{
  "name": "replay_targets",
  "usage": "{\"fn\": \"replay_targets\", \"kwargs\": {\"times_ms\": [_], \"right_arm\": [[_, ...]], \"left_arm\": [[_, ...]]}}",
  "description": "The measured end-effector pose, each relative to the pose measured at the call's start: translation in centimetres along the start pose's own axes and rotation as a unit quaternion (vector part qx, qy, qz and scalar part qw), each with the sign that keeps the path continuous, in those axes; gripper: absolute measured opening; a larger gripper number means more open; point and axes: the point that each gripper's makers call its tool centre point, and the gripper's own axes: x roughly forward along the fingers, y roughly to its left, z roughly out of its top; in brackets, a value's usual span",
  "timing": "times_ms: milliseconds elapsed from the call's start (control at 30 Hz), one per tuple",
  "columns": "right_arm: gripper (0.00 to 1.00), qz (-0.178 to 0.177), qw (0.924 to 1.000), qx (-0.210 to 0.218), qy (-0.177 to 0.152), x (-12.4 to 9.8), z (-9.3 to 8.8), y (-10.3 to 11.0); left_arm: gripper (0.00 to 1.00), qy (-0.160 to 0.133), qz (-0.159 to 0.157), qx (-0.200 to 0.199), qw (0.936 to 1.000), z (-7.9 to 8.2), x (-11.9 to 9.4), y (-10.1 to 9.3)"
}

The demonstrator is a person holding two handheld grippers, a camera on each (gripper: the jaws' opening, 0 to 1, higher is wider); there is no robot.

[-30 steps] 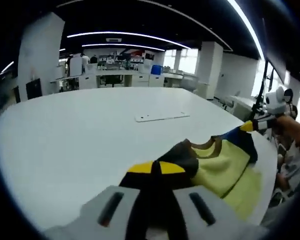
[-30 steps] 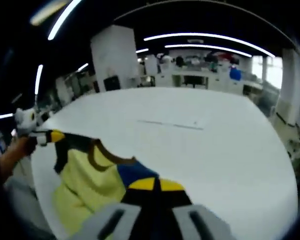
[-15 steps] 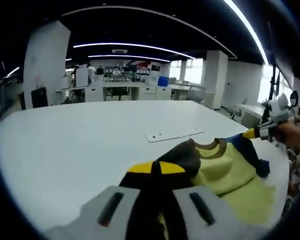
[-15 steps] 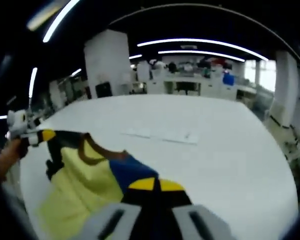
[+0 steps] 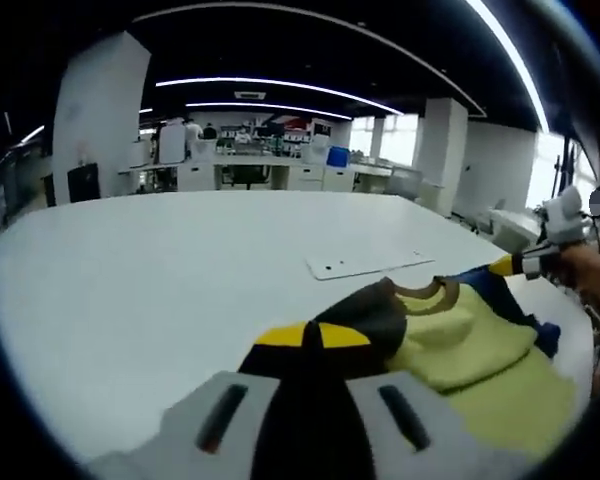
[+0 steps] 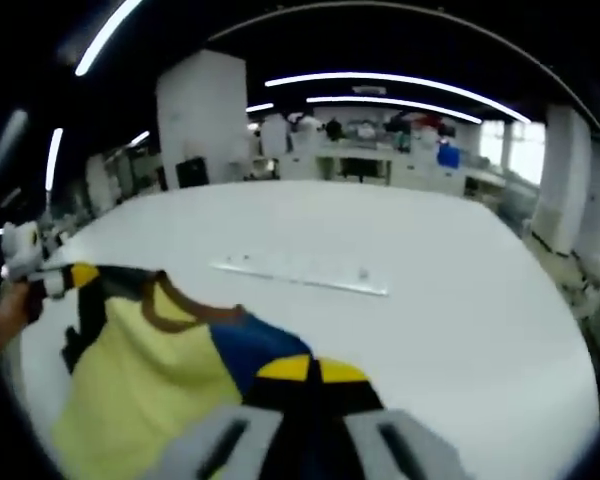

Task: Fold the garment on the visible template until the final outline fits inside the template.

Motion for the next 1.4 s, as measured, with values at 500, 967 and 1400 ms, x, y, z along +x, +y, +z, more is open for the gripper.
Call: {"fn": "replay_targets", "kwargs": {"times_ms": [500, 967, 1400], "right_arm": [[0.00, -0.029, 0.9995, 0.010, 0.009, 3.0, -1.6, -1.7], [0.00, -0.041, 0.9981, -0.020, 0.042, 4.8, -3.0, -2.4], [0.57, 0.044, 0.9969, 0.014, 0.064, 3.3, -3.5, -0.4]], "left_arm": [[0.00, 0.042, 0.013, 0.018, 0.9989, -3.3, 4.2, 1.5], [0.04, 0.070, 0.026, 0.043, 0.9963, -4.7, 4.9, 2.5], [0.37, 0.059, 0.012, 0.037, 0.9975, -3.6, 3.3, 2.4]]}}
